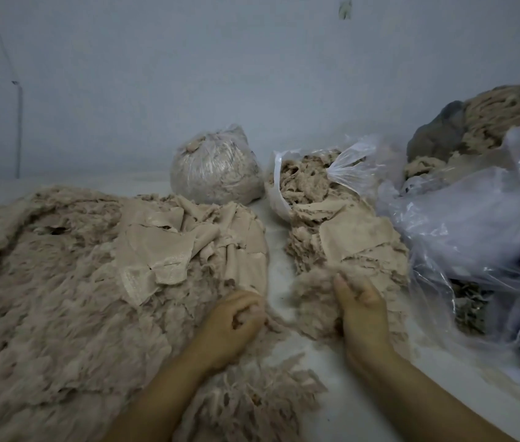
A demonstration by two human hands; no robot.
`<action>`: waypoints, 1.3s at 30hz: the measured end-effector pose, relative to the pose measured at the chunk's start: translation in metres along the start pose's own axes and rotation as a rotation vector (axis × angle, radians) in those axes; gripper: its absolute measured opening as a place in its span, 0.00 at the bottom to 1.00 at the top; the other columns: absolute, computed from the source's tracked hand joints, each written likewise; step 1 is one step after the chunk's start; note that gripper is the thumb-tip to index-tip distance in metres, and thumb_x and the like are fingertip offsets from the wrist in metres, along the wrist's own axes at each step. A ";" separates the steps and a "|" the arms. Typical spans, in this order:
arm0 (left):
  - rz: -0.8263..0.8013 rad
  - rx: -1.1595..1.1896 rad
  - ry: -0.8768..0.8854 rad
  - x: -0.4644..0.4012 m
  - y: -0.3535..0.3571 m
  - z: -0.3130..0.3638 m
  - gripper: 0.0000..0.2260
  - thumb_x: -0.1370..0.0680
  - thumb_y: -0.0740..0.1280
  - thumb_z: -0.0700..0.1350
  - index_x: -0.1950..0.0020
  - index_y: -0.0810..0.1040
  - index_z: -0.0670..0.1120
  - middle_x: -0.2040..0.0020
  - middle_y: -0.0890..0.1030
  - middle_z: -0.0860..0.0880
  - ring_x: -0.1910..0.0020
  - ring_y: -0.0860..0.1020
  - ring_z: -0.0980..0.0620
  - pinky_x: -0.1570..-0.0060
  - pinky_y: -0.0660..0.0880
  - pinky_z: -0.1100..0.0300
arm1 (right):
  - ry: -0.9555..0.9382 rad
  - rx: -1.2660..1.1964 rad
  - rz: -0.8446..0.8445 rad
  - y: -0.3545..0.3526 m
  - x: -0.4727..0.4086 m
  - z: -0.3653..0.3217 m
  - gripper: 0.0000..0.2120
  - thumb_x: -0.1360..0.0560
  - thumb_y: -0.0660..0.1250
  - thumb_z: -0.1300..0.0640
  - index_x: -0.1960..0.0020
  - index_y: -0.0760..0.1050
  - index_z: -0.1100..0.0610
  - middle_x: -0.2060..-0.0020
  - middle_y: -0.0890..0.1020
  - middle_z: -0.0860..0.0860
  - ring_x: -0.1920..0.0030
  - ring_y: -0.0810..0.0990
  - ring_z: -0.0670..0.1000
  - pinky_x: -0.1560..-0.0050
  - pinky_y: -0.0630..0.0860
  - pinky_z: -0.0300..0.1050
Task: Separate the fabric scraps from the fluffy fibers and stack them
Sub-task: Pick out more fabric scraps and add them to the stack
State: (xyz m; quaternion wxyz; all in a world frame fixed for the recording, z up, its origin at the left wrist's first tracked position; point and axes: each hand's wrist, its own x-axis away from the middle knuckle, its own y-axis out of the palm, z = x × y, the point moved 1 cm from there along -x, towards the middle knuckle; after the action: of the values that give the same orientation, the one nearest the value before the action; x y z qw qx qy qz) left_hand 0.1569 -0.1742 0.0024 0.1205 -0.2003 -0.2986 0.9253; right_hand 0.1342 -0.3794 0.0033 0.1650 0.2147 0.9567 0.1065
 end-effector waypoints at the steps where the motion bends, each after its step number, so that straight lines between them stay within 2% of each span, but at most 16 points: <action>1: -0.102 0.250 -0.066 0.002 0.004 0.007 0.13 0.20 0.63 0.48 0.46 0.81 0.40 0.58 0.83 0.55 0.64 0.79 0.60 0.62 0.73 0.70 | -0.055 0.024 -0.120 0.005 0.007 -0.001 0.09 0.23 0.65 0.59 0.54 0.83 0.49 0.56 0.86 0.49 0.54 0.84 0.50 0.52 0.81 0.47; 2: -0.199 0.489 -0.177 0.003 0.008 0.012 0.19 0.20 0.60 0.53 0.47 0.81 0.38 0.61 0.84 0.51 0.70 0.79 0.58 0.68 0.74 0.68 | -0.145 0.066 -0.239 0.010 0.014 -0.003 0.09 0.24 0.66 0.58 0.54 0.84 0.47 0.55 0.85 0.48 0.53 0.84 0.49 0.53 0.80 0.43; 4: -0.352 0.806 -0.383 0.006 0.013 0.018 0.26 0.22 0.55 0.58 0.49 0.82 0.38 0.57 0.84 0.42 0.67 0.81 0.50 0.69 0.78 0.61 | -0.432 0.259 -0.487 0.017 0.026 -0.003 0.09 0.25 0.69 0.60 0.54 0.84 0.47 0.55 0.85 0.45 0.53 0.82 0.46 0.50 0.77 0.41; 7: -0.209 0.989 -0.470 0.007 0.018 0.020 0.14 0.25 0.66 0.48 0.53 0.83 0.37 0.58 0.84 0.39 0.61 0.83 0.47 0.65 0.79 0.59 | -0.697 0.449 -0.748 0.020 0.041 0.002 0.04 0.27 0.72 0.59 0.53 0.85 0.54 0.55 0.85 0.44 0.52 0.81 0.45 0.47 0.76 0.42; 9: -0.028 0.995 -0.465 0.005 0.018 0.018 0.10 0.27 0.67 0.42 0.52 0.80 0.36 0.58 0.84 0.38 0.61 0.83 0.46 0.64 0.79 0.59 | -0.553 0.367 -0.637 0.016 0.037 0.000 0.09 0.25 0.68 0.51 0.55 0.84 0.55 0.58 0.84 0.44 0.56 0.81 0.43 0.52 0.76 0.40; 12: -0.008 0.910 -0.384 0.005 0.016 0.020 0.10 0.27 0.65 0.42 0.51 0.80 0.37 0.56 0.84 0.40 0.59 0.83 0.48 0.61 0.79 0.59 | -0.144 0.185 -0.420 0.014 0.024 -0.007 0.09 0.22 0.63 0.46 0.47 0.77 0.49 0.54 0.83 0.44 0.63 0.80 0.44 0.61 0.75 0.38; 14: -0.057 0.852 -0.345 0.007 0.013 0.025 0.09 0.26 0.65 0.44 0.52 0.81 0.41 0.57 0.84 0.42 0.60 0.82 0.49 0.61 0.78 0.61 | 0.168 0.117 -0.541 0.018 0.023 -0.006 0.15 0.25 0.62 0.44 0.40 0.72 0.45 0.52 0.84 0.48 0.69 0.78 0.50 0.66 0.75 0.41; 16: -0.078 0.824 -0.323 0.009 0.011 0.029 0.09 0.24 0.64 0.45 0.55 0.82 0.44 0.60 0.84 0.44 0.62 0.82 0.50 0.63 0.78 0.62 | 0.341 0.171 -0.675 0.018 0.026 -0.001 0.21 0.29 0.64 0.45 0.37 0.69 0.44 0.66 0.83 0.52 0.72 0.77 0.52 0.69 0.74 0.43; 20: 0.178 0.749 -0.417 0.005 0.008 0.029 0.11 0.22 0.62 0.45 0.60 0.77 0.41 0.68 0.79 0.45 0.72 0.78 0.55 0.73 0.73 0.66 | 0.363 0.186 -0.713 0.021 0.028 0.002 0.03 0.24 0.68 0.58 0.52 0.78 0.57 0.77 0.76 0.50 0.78 0.72 0.45 0.75 0.69 0.37; 22: 0.328 0.778 -0.475 0.001 0.004 0.027 0.12 0.20 0.61 0.44 0.60 0.76 0.41 0.70 0.79 0.45 0.75 0.77 0.54 0.79 0.70 0.67 | 0.350 0.221 -0.705 0.020 0.028 0.002 0.07 0.23 0.67 0.60 0.60 0.78 0.59 0.79 0.73 0.49 0.80 0.67 0.45 0.75 0.65 0.37; 25: 0.507 0.832 -0.546 -0.002 -0.012 0.021 0.13 0.19 0.61 0.45 0.60 0.77 0.42 0.70 0.80 0.45 0.80 0.76 0.53 0.84 0.66 0.68 | 0.332 0.253 -0.683 0.015 0.028 -0.002 0.10 0.24 0.67 0.57 0.60 0.78 0.63 0.81 0.72 0.49 0.82 0.66 0.44 0.77 0.63 0.37; 28: 0.351 0.793 -0.482 0.000 -0.008 0.028 0.12 0.20 0.61 0.46 0.59 0.79 0.43 0.69 0.83 0.46 0.75 0.80 0.53 0.78 0.72 0.66 | 0.323 0.177 -0.661 0.019 0.031 -0.005 0.19 0.30 0.68 0.47 0.45 0.78 0.59 0.72 0.79 0.52 0.82 0.69 0.45 0.79 0.66 0.37; 30: 0.261 0.830 -0.422 0.002 0.001 0.034 0.11 0.21 0.62 0.46 0.59 0.79 0.44 0.66 0.84 0.47 0.70 0.81 0.53 0.73 0.75 0.65 | 0.394 0.081 -0.682 0.024 0.035 -0.003 0.25 0.33 0.71 0.48 0.39 0.74 0.55 0.66 0.81 0.54 0.80 0.72 0.47 0.77 0.70 0.38; 34: 0.367 0.785 -0.436 0.000 -0.002 0.030 0.10 0.20 0.62 0.45 0.57 0.79 0.43 0.66 0.83 0.47 0.69 0.81 0.54 0.72 0.75 0.65 | 0.440 0.098 -0.775 0.025 0.041 -0.001 0.13 0.26 0.68 0.58 0.52 0.76 0.69 0.74 0.78 0.54 0.81 0.72 0.45 0.78 0.69 0.36; 37: 0.456 0.719 -0.497 -0.002 -0.007 0.022 0.12 0.20 0.61 0.46 0.51 0.80 0.39 0.59 0.83 0.43 0.62 0.81 0.47 0.60 0.77 0.55 | 0.422 0.145 -0.843 0.020 0.039 -0.006 0.10 0.25 0.67 0.56 0.60 0.79 0.61 0.77 0.78 0.50 0.83 0.70 0.43 0.79 0.66 0.35; 39: 0.488 0.713 -0.535 -0.003 -0.010 0.020 0.12 0.19 0.61 0.47 0.50 0.80 0.42 0.59 0.83 0.43 0.66 0.79 0.48 0.65 0.78 0.51 | 0.412 0.214 -0.934 0.017 0.038 -0.011 0.11 0.24 0.67 0.58 0.65 0.80 0.56 0.78 0.78 0.48 0.83 0.71 0.42 0.80 0.64 0.33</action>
State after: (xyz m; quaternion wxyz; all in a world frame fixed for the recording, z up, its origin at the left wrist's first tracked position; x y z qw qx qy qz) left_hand 0.1520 -0.1773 0.0238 -0.1190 0.0334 0.0708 0.9898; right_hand 0.1047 -0.3490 0.0075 -0.0196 -0.2445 0.9688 -0.0366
